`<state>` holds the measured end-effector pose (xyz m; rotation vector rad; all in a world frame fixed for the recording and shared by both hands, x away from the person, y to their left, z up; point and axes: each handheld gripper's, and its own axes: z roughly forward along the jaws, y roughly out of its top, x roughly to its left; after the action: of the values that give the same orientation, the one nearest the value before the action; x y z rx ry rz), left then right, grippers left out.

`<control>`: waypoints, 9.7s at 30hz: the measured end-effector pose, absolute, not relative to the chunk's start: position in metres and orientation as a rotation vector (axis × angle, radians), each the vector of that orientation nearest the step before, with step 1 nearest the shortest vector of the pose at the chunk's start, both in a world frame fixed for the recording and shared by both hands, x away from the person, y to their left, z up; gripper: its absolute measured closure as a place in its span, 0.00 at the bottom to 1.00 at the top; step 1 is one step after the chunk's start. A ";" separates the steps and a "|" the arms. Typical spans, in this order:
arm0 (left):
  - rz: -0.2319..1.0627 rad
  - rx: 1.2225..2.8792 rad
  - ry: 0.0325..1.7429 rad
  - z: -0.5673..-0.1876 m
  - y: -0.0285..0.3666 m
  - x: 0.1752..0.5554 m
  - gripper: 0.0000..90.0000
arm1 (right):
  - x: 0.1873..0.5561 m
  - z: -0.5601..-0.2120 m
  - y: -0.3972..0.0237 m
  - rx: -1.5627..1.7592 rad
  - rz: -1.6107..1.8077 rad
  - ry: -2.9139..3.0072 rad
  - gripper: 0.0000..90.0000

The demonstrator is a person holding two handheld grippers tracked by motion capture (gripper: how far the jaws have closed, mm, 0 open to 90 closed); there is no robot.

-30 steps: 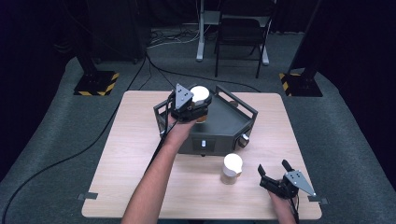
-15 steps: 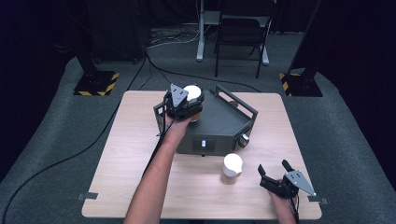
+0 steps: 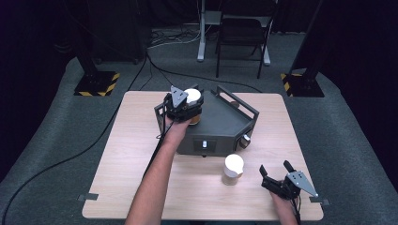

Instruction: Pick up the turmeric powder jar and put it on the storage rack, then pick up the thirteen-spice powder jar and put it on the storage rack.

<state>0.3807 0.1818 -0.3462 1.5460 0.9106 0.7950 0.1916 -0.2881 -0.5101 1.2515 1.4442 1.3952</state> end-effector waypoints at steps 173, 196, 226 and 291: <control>0.660 1.531 0.846 -0.482 0.256 0.262 0.01 | 0.190 -0.510 -0.284 1.249 1.377 1.440 0.00; 0.657 1.557 0.882 -0.500 0.264 0.252 0.01 | 0.191 -0.510 -0.284 1.248 1.375 1.443 0.00; 0.668 1.549 0.882 -0.502 0.264 0.251 0.00 | 0.191 -0.510 -0.294 1.232 1.436 1.468 0.00; 0.650 1.533 0.890 -0.503 0.269 0.250 0.00 | 0.176 -0.493 -0.293 0.958 1.661 1.667 0.00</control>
<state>0.2504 0.2691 -0.5035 1.5328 0.8902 0.6497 0.1755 -0.2926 -0.4930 0.9578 1.6670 1.6605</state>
